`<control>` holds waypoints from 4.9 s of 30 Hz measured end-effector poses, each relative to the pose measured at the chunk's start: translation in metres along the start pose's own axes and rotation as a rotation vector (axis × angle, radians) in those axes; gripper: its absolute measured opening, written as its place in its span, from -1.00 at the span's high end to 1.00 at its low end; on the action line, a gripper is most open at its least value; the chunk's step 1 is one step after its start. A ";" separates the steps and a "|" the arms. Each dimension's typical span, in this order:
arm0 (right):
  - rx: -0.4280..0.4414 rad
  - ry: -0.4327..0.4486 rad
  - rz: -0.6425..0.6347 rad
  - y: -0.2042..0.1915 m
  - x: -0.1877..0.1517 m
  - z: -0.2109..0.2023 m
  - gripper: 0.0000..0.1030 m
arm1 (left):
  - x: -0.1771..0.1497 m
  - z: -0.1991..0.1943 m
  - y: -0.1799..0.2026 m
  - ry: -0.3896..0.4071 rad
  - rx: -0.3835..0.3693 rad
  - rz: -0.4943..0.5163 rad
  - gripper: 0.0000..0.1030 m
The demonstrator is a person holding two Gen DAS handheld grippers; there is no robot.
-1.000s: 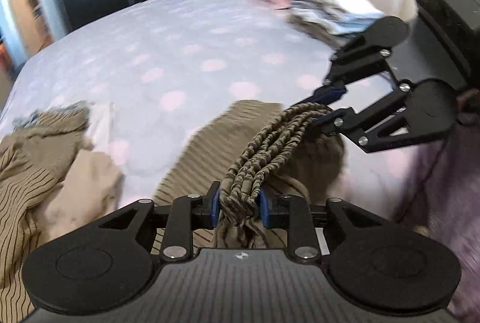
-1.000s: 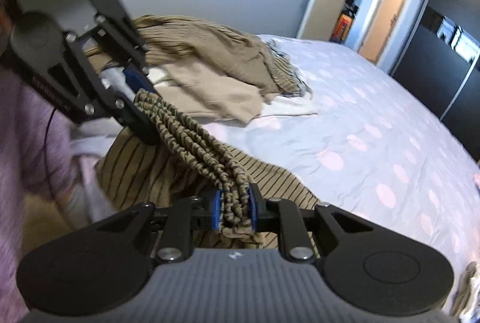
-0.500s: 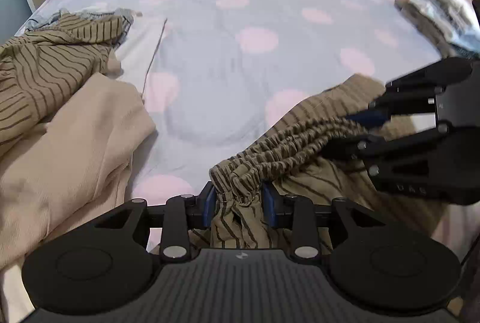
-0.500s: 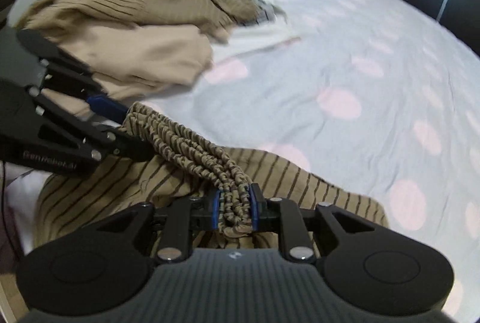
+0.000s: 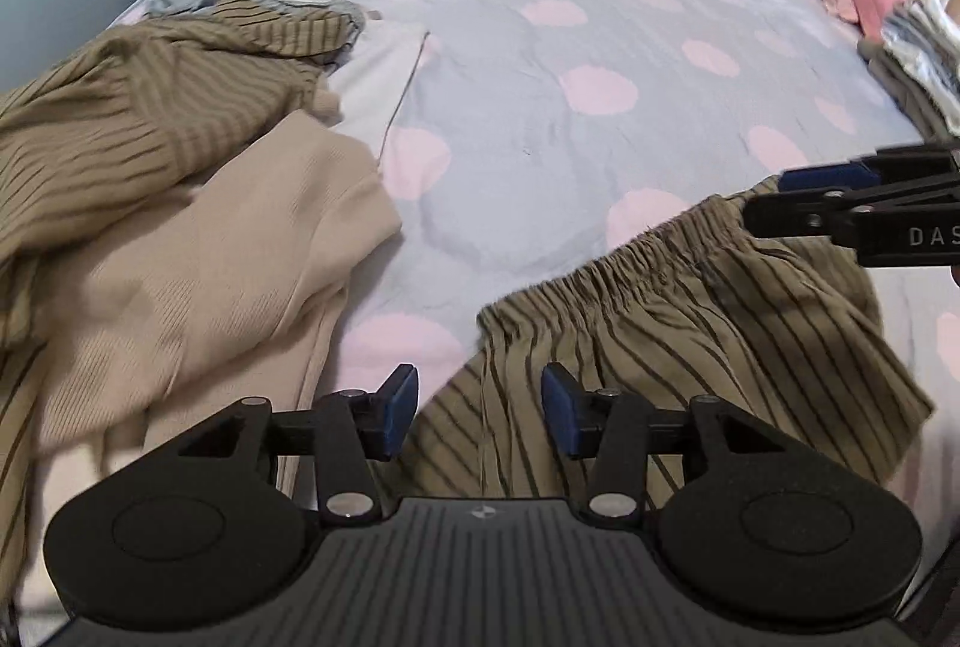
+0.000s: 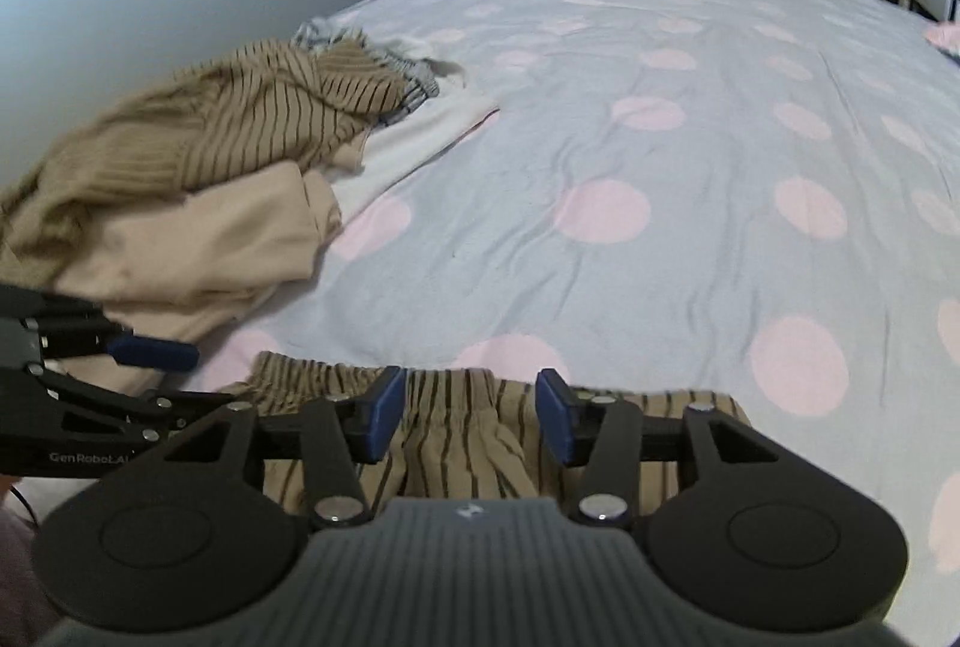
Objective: Fold clothes
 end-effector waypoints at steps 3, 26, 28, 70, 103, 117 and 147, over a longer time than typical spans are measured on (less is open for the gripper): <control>-0.006 -0.010 0.008 0.011 -0.013 -0.017 -0.02 | -0.014 -0.018 0.006 0.025 -0.031 -0.010 0.10; -0.117 -0.100 -0.153 0.042 -0.141 -0.070 0.26 | -0.129 -0.029 0.062 -0.055 -0.067 0.050 0.51; -0.128 -0.105 -0.177 0.038 -0.144 -0.066 0.61 | -0.129 -0.027 0.059 -0.055 -0.059 0.032 0.78; -0.431 0.020 -0.085 0.097 -0.102 -0.089 1.00 | -0.116 -0.044 0.055 0.027 -0.038 -0.037 0.94; -0.368 -0.075 -0.193 0.065 -0.137 -0.068 1.00 | -0.128 -0.029 0.050 -0.051 0.066 0.027 0.99; -0.240 -0.099 -0.247 0.060 -0.148 -0.080 0.43 | -0.144 -0.030 0.065 -0.111 0.036 0.147 0.48; -0.379 -0.190 -0.484 0.064 -0.166 -0.049 0.97 | -0.154 -0.010 0.058 -0.185 0.174 0.335 0.90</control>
Point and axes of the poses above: each gripper's, at about its wrist camera, not at the fingertips, and z roughly the way its jaws point, y to its right, x to its top, the point moved 8 cm from there along z, roughly the way its jaws point, and after that the axes turned 12 degrees about -x, right-handed, at the moved point
